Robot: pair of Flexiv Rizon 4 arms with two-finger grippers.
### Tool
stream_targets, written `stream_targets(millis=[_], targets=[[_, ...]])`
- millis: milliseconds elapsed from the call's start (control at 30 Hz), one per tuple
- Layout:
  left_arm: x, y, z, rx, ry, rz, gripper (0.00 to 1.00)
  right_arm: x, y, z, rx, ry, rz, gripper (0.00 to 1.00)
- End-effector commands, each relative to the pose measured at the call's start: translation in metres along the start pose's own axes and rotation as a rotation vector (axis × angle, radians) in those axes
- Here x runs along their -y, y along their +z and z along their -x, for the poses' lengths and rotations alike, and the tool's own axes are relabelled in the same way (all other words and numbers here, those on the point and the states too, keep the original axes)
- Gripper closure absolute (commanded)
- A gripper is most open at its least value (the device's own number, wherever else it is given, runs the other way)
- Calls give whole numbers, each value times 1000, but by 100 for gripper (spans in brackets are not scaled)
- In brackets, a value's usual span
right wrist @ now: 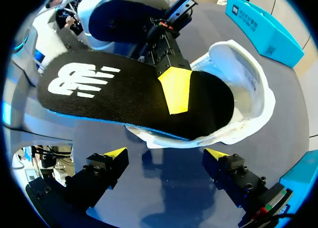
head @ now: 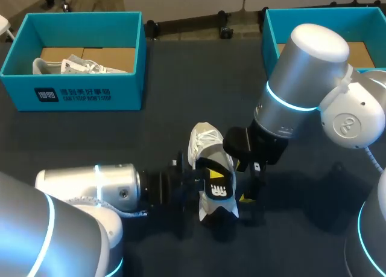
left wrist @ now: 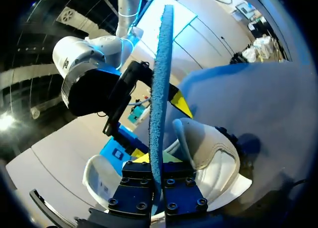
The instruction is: Take the shoe out of the shoebox, open the shoe tongue, remove and reinsert the insole, then place the shoe into the shoebox
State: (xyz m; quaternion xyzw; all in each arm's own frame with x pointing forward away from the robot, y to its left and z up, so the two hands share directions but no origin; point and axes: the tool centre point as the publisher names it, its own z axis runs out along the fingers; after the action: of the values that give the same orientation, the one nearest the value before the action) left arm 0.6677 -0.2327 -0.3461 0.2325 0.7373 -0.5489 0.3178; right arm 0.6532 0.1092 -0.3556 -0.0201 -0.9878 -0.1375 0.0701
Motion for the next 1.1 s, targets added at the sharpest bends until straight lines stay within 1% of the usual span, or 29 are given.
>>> stream_targets(millis=[33,233,367,400,467,500,633,767,867,933,967,1100], targets=[[-2,2,-3,34,15,18,100,-1,2,0,1,1,-2,0],[-5,2,2,49,21,34,100,-1,2,0,1,1,-2,0],[2,0,3,41,6,14,100,-1,2,0,1,1,-2,0],[6,-1,4,35,-12,4,95,-1,2,0,1,1,-2,0],[9,-1,3,29,-20,-3,80,-1,2,0,1,1,-2,0],[11,-1,3,28,-19,-2,76,-1,2,0,1,1,-2,0],[17,-2,4,25,-17,-10,69,-1,2,0,1,1,-2,0],[22,-2,5,26,-12,-21,69,-1,2,0,1,1,-2,0],[28,-2,5,26,-10,-31,64,-1,2,0,1,1,-2,0],[30,-3,5,21,-23,-38,65,-1,2,0,1,1,-2,0],[34,-3,5,23,-24,-35,69,-1,2,0,1,1,-2,0],[39,-2,5,18,-37,-17,70,-1,2,0,1,1,-2,0]])
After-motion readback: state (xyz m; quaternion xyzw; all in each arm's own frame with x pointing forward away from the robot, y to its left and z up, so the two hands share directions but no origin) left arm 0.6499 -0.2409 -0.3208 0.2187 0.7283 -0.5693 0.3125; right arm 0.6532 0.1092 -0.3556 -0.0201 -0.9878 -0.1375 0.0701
